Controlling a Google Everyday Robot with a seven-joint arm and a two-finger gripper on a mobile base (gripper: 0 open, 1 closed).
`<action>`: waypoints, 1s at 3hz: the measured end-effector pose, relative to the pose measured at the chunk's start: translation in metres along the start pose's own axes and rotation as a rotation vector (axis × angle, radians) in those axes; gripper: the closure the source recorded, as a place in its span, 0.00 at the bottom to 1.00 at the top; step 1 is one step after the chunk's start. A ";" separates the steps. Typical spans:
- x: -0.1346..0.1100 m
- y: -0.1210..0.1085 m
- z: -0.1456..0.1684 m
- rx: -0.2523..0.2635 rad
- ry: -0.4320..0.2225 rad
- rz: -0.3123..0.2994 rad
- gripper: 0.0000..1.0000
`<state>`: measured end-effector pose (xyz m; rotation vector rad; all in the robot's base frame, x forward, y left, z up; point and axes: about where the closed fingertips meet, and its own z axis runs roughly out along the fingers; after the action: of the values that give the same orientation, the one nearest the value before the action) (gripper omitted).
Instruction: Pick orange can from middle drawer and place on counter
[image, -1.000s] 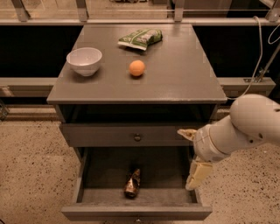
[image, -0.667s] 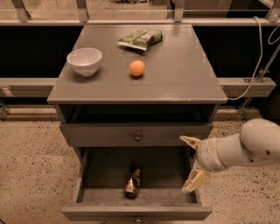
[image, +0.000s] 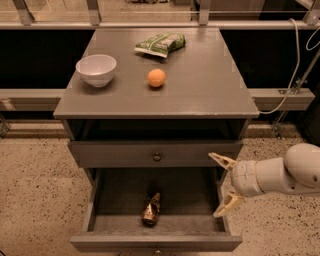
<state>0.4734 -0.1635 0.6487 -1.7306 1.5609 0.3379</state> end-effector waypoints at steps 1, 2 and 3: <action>0.000 -0.001 0.011 -0.037 -0.034 -0.001 0.00; -0.002 0.011 0.052 -0.076 -0.103 0.007 0.00; 0.004 0.035 0.098 -0.075 -0.167 0.045 0.00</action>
Offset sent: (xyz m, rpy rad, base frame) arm 0.0095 0.0793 -0.0889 0.1640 0.0856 0.1156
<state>0.4700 -0.0980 0.5671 -1.6799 1.4844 0.5555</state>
